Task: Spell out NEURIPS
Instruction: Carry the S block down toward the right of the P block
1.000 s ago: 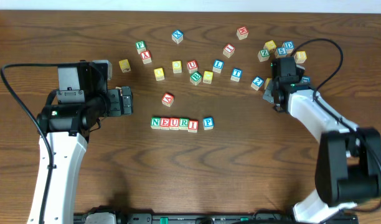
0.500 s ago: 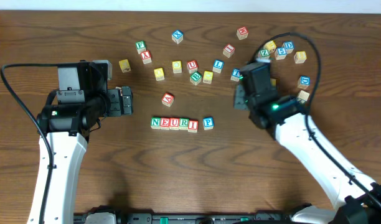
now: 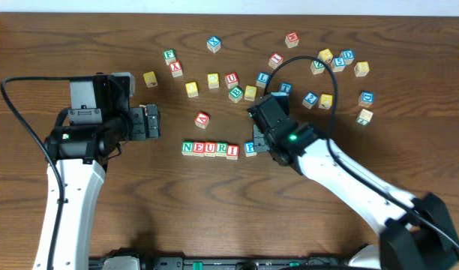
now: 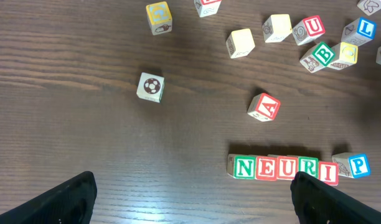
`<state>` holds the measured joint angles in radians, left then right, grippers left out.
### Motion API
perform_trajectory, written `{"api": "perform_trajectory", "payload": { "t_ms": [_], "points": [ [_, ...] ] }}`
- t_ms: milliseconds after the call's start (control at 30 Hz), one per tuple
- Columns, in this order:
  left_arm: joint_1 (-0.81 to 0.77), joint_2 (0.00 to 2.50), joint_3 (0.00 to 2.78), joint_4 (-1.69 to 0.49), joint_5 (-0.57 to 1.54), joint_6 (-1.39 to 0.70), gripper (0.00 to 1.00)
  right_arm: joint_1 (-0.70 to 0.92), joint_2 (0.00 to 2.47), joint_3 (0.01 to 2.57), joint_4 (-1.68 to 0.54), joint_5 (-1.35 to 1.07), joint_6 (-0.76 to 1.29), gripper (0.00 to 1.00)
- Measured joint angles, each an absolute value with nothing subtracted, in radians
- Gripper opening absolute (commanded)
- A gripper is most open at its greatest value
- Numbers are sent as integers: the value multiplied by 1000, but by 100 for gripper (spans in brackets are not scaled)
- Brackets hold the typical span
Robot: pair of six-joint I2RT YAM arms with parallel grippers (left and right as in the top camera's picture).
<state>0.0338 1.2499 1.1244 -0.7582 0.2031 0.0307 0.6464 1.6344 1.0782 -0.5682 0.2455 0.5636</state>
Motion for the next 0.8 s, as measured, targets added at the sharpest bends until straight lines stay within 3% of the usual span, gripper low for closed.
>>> {"api": "perform_trajectory", "payload": {
  "t_ms": [233, 800],
  "points": [
    [34, 1250, 1124, -759, 203, 31, 98, 646, 1773, 1078, -558, 243, 603, 16],
    [34, 1250, 1124, -758, 203, 31, 98, 646, 1818, 1078, -532, 242, 618, 15]
  ]
}}
